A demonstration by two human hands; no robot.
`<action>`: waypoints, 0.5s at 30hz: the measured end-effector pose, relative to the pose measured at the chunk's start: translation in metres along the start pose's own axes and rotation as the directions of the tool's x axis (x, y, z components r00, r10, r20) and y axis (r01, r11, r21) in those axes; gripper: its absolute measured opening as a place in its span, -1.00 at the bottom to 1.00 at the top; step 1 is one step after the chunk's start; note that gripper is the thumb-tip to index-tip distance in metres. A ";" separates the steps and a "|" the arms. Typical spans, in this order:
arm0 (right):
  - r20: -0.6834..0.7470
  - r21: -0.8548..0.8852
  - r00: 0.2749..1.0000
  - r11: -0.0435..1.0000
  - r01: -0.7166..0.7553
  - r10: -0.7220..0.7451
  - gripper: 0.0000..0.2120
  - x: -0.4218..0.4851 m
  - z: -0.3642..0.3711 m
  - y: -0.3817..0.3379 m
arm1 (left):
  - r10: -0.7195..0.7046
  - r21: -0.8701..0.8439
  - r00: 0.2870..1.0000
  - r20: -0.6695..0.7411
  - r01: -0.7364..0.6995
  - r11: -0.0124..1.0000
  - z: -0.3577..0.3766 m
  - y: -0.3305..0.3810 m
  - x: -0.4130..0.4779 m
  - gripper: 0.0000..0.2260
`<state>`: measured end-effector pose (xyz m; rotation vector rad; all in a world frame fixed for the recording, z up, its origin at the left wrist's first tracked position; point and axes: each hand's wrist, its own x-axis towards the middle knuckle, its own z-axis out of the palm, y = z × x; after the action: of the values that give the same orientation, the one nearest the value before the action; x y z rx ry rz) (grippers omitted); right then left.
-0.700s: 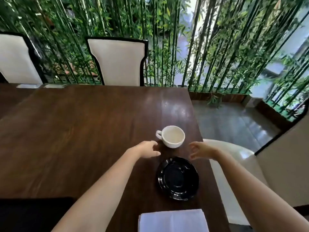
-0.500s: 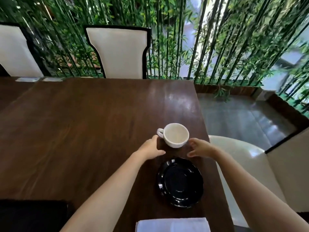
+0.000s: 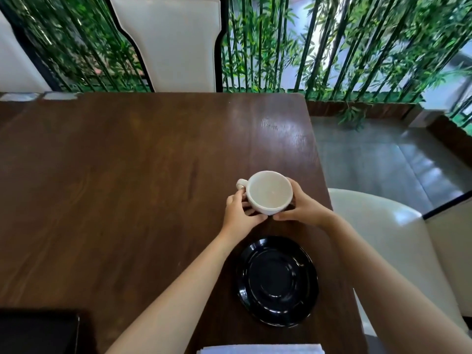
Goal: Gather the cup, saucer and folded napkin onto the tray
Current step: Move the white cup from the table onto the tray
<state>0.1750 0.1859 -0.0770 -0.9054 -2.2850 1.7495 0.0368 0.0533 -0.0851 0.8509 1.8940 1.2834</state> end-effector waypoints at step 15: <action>-0.085 0.057 0.984 0.985 0.160 -0.155 -0.20 -0.007 -0.002 -0.049 | 0.105 -0.008 0.994 -0.030 -0.105 0.994 -0.030 0.047 -0.011 -0.34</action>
<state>0.1629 0.1760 -0.0297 -0.7468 -2.1724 1.6777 0.0250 0.0431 -0.0308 0.9426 1.8866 1.3736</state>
